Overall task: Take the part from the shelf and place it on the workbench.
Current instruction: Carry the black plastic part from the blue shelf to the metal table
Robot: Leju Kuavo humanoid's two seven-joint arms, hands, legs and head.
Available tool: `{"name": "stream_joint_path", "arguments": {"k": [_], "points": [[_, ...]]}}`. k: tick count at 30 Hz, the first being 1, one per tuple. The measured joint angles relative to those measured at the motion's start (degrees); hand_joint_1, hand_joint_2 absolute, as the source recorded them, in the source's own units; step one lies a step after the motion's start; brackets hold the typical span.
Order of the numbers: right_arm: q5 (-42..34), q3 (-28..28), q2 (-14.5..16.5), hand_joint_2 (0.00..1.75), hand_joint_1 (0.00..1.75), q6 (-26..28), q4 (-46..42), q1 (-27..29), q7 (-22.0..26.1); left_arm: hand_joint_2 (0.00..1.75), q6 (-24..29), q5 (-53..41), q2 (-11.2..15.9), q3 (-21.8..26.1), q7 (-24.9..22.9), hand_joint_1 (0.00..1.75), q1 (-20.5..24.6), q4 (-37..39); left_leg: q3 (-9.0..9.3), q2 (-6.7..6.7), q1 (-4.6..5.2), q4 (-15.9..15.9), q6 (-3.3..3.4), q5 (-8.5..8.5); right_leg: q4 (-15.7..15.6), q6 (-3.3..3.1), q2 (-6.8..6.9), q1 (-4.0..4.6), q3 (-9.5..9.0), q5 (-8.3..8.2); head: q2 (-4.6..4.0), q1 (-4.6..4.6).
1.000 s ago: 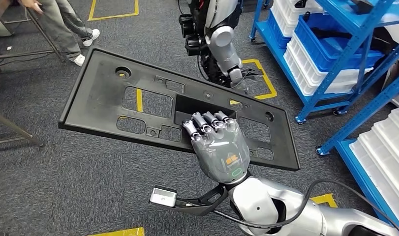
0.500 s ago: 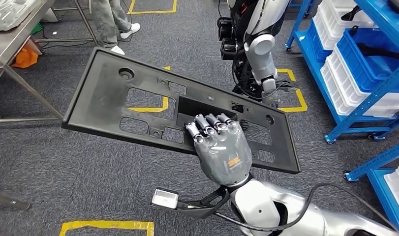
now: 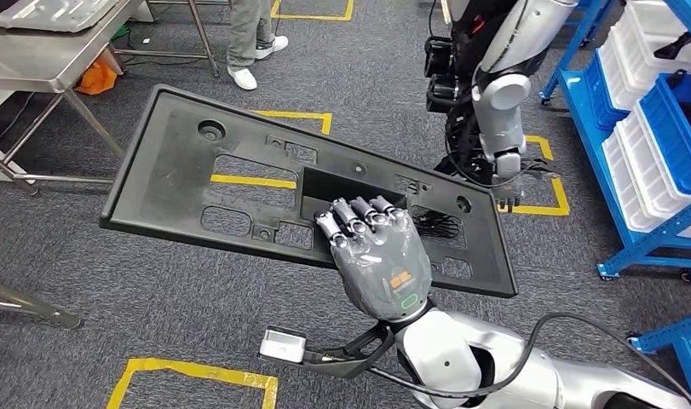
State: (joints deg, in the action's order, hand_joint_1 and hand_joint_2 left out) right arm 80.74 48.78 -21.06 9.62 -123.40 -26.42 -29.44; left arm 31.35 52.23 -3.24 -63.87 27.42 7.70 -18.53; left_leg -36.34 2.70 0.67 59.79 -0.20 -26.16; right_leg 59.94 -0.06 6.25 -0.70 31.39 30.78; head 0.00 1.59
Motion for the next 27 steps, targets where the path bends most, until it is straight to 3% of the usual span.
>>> {"name": "stream_joint_path", "arguments": {"k": [1, 3, 5, 6, 7, 8, 9, 11, 12, 14, 16, 17, 19, 21, 23, 24, 25, 27], "points": [[0.0, 0.0, 0.01, 1.75, 1.75, 0.0, 0.0, 0.0, 0.01, 1.75, 0.03, 0.02, 0.02, 0.0, 0.02, 0.0, -0.07, 0.0, 0.18, -0.51, -0.08, -0.37, 0.31, 0.11, -0.05, 0.33, -0.05, -0.15, -0.23, 0.22, 0.0, 0.02], [0.01, 0.0, 0.01, 1.75, 1.75, 0.02, -0.01, -0.02, 0.03, 1.75, 0.07, 0.03, 0.06, 0.0, 0.06, 0.0, -0.09, 0.0, 0.81, -1.58, -0.33, -1.25, 1.11, 0.4, 1.82, 0.71, -2.3, -0.4, 0.23, 1.71, 0.0, 0.12], [0.01, 0.0, 0.02, 1.75, 1.75, 0.04, -0.02, 0.03, 0.04, 1.75, 0.08, -0.02, 0.07, 0.0, 0.1, 0.0, 0.03, 0.0, 1.23, -2.63, -0.47, -1.62, 1.71, 0.47, 7.93, 0.66, -5.28, -0.49, 3.25, 4.79, 0.0, 0.41], [0.0, 0.0, 0.03, 1.75, 1.75, 0.04, -0.02, 0.08, 0.04, 1.75, 0.08, -0.05, 0.07, 0.0, 0.11, 0.0, 0.09, 0.0, 1.28, -3.25, -0.46, -1.59, 1.86, 0.43, 11.73, 0.65, -5.89, -0.45, 5.38, 6.22, 0.0, 0.58], [0.0, 0.0, 0.03, 1.75, 1.75, 0.03, -0.02, 0.15, 0.04, 1.75, 0.08, -0.07, 0.07, 0.0, 0.11, 0.0, 0.11, 0.0, 1.32, -3.95, -0.43, -1.54, 1.93, 0.36, 14.54, 0.71, -6.1, -0.42, 7.14, 6.81, 0.0, 0.66], [0.0, 0.0, 0.02, 1.75, 1.75, 0.02, -0.02, 0.18, 0.03, 1.75, 0.08, -0.09, 0.07, 0.0, 0.12, 0.0, 0.09, 0.0, 1.36, -4.72, -0.43, -1.43, 1.94, 0.28, 15.46, 0.78, -6.18, -0.44, 8.08, 6.19, 0.0, 0.71], [0.0, 0.0, 0.01, 1.75, 1.75, 0.02, -0.02, 0.19, 0.03, 1.75, 0.08, -0.09, 0.07, 0.0, 0.12, 0.0, 0.07, 0.0, 1.41, -5.52, -0.47, -1.24, 1.88, 0.15, 14.2, 0.83, -6.25, -0.52, 7.98, 4.52, 0.0, 0.76], [0.0, 0.0, -0.02, 1.75, 1.75, 0.02, -0.02, 0.17, 0.02, 1.75, 0.04, -0.14, 0.07, 0.0, 0.12, 0.0, 0.06, 0.0, 1.41, -7.04, -0.64, -0.55, 1.43, -0.35, 7.3, 1.03, -7.36, -0.84, 5.4, 0.11, 0.0, 0.86], [0.0, 0.0, -0.02, 1.75, 1.75, 0.02, -0.02, 0.15, 0.02, 1.75, 0.03, -0.16, 0.08, 0.0, 0.12, 0.0, 0.1, 0.0, 1.23, -7.67, -0.68, -0.01, 1.09, -0.65, 4.25, 1.1, -8.21, -0.93, 4.23, -1.18, 0.0, 0.94], [0.01, 0.0, -0.02, 1.75, 1.75, 0.04, -0.04, 0.14, 0.03, 1.75, 0.02, -0.19, 0.09, 0.0, 0.12, 0.0, 0.15, 0.0, 0.76, -8.62, -0.69, 0.65, 0.47, -0.97, 1.82, 1.05, -9.19, -0.91, 3.37, -1.68, 0.0, 0.96], [0.01, 0.0, -0.05, 1.75, 1.75, 0.03, -0.05, 0.12, 0.02, 1.75, 0.01, -0.2, 0.11, 0.0, 0.12, 0.0, 0.12, 0.0, 0.53, -9.24, -0.77, 0.71, 0.01, -0.95, 1.64, 0.53, -8.36, -0.78, 3.37, -1.88, 0.0, 0.9], [0.01, 0.0, -0.05, 1.75, 1.75, 0.01, -0.05, 0.08, 0.02, 1.75, 0.01, -0.2, 0.12, 0.0, 0.12, 0.0, 0.11, 0.0, 0.44, -8.73, -0.74, 1.08, -0.23, -1.2, 1.53, 0.25, -7.87, -0.79, 3.25, -1.93, 0.0, 0.77], [0.01, 0.0, -0.02, 1.75, 1.75, 0.01, -0.05, 0.01, 0.04, 1.75, 0.0, -0.22, 0.14, 0.0, 0.12, 0.0, 0.14, 0.0, -0.97, -6.29, -0.68, 4.49, -0.77, -3.21, 1.28, -0.36, -6.71, -0.87, 2.97, -1.95, 0.0, 0.35], [0.0, 0.0, -0.01, 1.75, 1.75, 0.02, -0.05, 0.05, 0.07, 1.75, -0.03, -0.26, 0.14, 0.0, 0.12, 0.0, 0.18, 0.0, -4.43, -3.88, -0.75, 11.62, -1.17, -6.56, 1.23, -0.72, -5.41, -0.62, 2.76, -1.74, 0.0, -0.03], [0.0, 0.0, -0.01, 1.75, 1.75, 0.01, -0.04, 0.1, 0.07, 1.75, -0.07, -0.28, 0.14, 0.0, 0.11, 0.0, 0.12, 0.0, -7.04, -3.27, -0.86, 16.55, -1.19, -7.84, 1.24, -0.83, -4.0, -0.4, 2.6, -1.49, 0.0, -0.06], [0.0, 0.0, -0.01, 1.75, 1.75, 0.01, -0.04, 0.11, 0.07, 1.75, -0.09, -0.28, 0.14, 0.0, 0.11, 0.0, 0.09, 0.0, -6.85, -3.17, -0.86, 16.04, -1.06, -6.96, 1.24, -0.81, -3.34, -0.34, 2.47, -1.36, 0.0, -0.05], [0.0, 0.0, -0.01, 1.75, 1.75, 0.01, -0.04, 0.11, 0.07, 1.75, -0.09, -0.28, 0.14, 0.0, 0.11, 0.0, 0.06, 0.0, -5.48, -2.97, -0.82, 13.3, -0.85, -5.21, 1.24, -0.75, -2.72, -0.3, 2.25, -1.19, 0.0, -0.06], [0.0, 0.0, -0.02, 1.75, 1.75, 0.01, -0.05, 0.09, 0.06, 1.75, -0.09, -0.27, 0.14, 0.0, 0.11, 0.0, 0.07, 0.0, -1.5, -1.32, -0.42, 5.31, -0.31, -1.92, 1.19, -0.45, -1.62, -0.18, 1.67, -0.77, 0.0, -0.04]]}}
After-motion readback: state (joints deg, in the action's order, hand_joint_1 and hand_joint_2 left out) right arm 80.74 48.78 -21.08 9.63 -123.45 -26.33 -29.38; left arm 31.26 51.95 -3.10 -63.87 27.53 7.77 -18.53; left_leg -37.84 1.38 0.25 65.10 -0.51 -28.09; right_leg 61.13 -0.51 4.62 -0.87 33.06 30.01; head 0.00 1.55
